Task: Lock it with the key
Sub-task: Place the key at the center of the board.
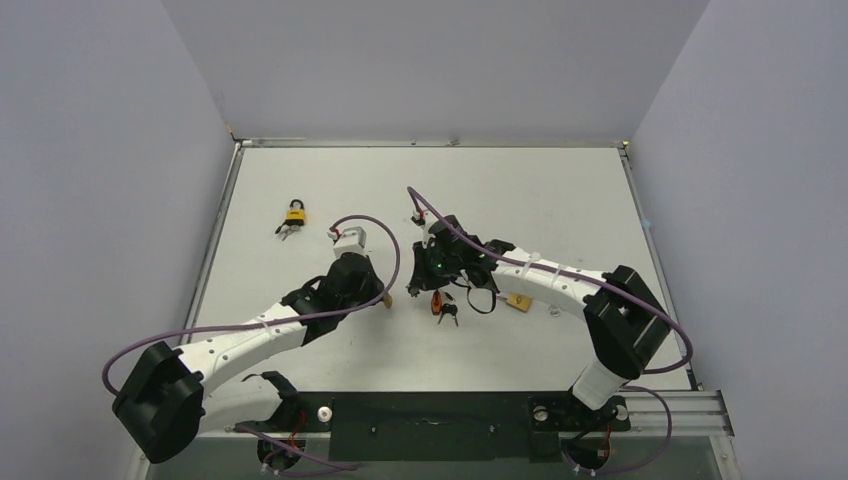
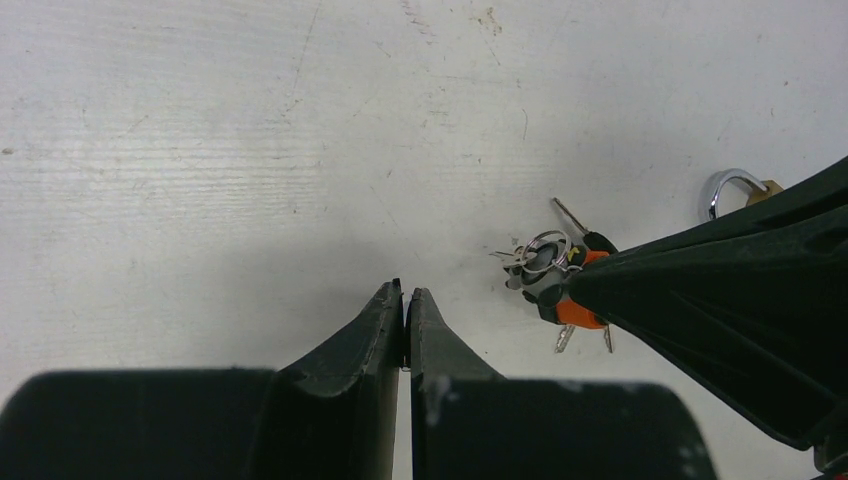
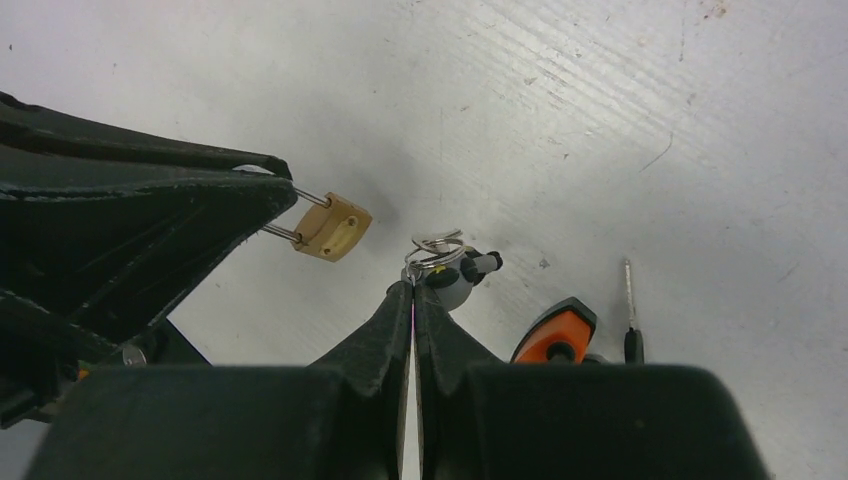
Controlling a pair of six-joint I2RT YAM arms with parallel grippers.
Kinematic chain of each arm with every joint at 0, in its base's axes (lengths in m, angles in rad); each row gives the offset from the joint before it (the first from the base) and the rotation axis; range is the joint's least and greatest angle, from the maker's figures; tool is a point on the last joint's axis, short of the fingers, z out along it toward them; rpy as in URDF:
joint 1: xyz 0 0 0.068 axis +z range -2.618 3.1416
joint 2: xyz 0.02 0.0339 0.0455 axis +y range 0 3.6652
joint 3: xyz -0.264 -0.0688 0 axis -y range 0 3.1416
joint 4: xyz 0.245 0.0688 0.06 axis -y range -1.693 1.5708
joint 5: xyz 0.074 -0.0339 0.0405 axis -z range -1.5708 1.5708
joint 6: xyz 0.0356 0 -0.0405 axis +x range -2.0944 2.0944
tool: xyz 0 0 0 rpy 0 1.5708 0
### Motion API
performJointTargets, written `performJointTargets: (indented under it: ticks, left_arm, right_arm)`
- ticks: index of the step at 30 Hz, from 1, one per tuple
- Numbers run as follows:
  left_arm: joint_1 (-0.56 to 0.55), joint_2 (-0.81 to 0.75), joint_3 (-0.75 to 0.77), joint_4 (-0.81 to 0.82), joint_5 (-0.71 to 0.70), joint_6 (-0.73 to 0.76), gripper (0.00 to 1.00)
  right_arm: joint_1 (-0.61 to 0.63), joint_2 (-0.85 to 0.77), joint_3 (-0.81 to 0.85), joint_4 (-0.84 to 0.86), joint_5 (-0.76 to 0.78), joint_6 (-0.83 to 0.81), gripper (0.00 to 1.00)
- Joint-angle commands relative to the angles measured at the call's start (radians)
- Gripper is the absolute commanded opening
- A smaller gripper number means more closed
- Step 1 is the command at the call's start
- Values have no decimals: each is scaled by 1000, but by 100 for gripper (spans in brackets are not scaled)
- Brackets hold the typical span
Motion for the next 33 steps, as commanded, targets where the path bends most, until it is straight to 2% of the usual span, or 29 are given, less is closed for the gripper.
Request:
performJointTargets:
  ticks: [1,12,33]
  left_arm:
    - [-24,27,-37,189,-59,-17,0]
    - [-61,97,-75,292,-121,4,0]
    - [-78,77,-71,273,-96,14,19]
  right_arm:
    - [16,30,1,103,-24,63,0]
    - [22,125,18,131,-54,93,0]
    - [12,163,46,126,-2,109,0]
